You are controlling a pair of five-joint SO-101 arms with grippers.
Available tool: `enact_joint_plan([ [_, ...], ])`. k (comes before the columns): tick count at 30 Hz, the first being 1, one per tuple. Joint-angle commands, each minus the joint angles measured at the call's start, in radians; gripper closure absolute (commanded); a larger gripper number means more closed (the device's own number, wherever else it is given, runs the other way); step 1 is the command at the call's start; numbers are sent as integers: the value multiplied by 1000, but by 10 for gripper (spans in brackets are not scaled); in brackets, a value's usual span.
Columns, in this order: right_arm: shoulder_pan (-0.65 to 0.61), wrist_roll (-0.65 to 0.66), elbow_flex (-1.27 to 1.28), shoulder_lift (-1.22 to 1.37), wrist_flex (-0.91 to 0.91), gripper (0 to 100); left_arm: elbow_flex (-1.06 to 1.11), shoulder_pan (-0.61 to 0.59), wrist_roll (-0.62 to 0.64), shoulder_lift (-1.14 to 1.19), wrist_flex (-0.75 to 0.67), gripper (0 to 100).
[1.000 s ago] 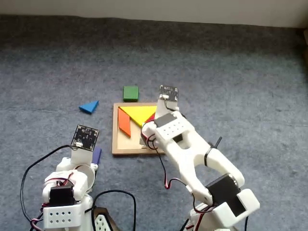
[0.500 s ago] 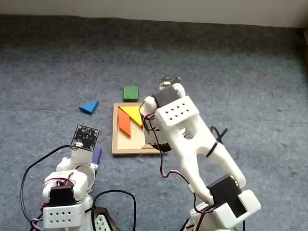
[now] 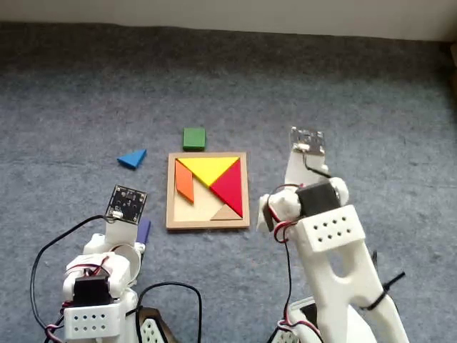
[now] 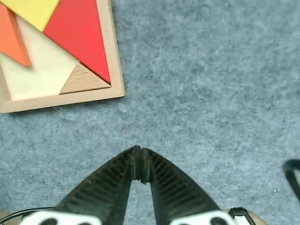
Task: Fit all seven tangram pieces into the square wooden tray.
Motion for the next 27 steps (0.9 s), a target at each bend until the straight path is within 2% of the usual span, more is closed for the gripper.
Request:
enact_joint_plan([
  [1,74,51,110,-176,-74,995,19,-4,3,-25,5,994],
  [7,165,129,286,-395,-90,995,19,-2,5,-25,5,994],
  [13,242,157,470,-573,-191,995,19,-5,3,-25,5,994],
  [18,257,157,621,-728,-236,995,-8,-8,-2,-27,3,994],
  [27,265,157,776,-1041,-236,995,-196,-8,-29,-27,2,994],
])
